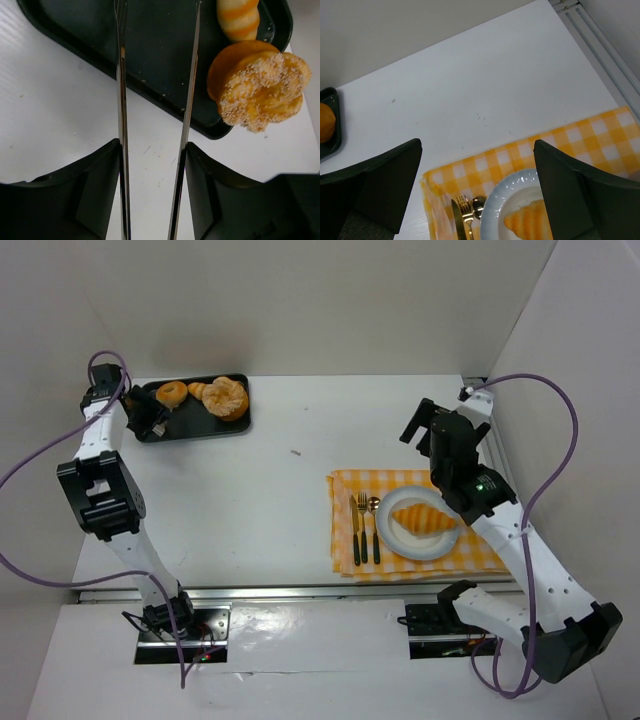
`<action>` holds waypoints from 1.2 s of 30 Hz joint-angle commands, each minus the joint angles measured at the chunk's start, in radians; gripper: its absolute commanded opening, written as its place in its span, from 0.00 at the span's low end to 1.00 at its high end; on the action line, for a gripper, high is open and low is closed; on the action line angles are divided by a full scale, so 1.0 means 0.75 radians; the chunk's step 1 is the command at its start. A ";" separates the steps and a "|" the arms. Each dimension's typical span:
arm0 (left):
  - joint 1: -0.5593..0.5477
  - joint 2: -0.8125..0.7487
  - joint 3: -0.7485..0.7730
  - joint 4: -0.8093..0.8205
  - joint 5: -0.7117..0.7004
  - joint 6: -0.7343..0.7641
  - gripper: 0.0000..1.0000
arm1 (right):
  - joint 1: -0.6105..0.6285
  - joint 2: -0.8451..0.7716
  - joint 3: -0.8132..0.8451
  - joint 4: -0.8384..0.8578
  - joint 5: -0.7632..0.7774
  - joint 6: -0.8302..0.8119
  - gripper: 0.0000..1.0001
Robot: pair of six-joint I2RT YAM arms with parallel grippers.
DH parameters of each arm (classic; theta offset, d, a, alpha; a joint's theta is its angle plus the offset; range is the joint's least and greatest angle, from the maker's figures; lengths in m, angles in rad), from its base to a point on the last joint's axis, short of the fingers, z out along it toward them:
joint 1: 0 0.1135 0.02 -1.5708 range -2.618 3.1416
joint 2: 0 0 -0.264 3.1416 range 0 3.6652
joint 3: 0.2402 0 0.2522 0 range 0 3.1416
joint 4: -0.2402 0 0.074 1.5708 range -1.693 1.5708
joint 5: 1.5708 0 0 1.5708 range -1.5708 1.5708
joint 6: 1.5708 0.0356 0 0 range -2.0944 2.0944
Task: Place the bread
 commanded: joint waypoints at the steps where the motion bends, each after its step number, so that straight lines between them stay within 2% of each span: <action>1: 0.016 0.062 0.099 0.109 0.137 -0.110 0.64 | -0.021 0.015 0.037 0.061 -0.035 0.001 1.00; 13: 0.028 0.181 0.134 0.299 0.135 -0.264 0.66 | -0.033 0.070 0.073 0.034 -0.100 0.025 1.00; 25: 0.041 0.290 0.224 0.287 0.078 -0.303 0.63 | -0.058 0.121 0.061 0.034 -0.151 0.050 1.00; 31: 0.041 0.369 0.304 0.275 0.186 -0.315 0.58 | -0.070 0.121 0.061 0.034 -0.180 0.050 1.00; 36: 0.029 0.369 0.304 0.262 0.227 -0.301 0.61 | -0.082 0.097 0.037 0.034 -0.180 0.050 1.00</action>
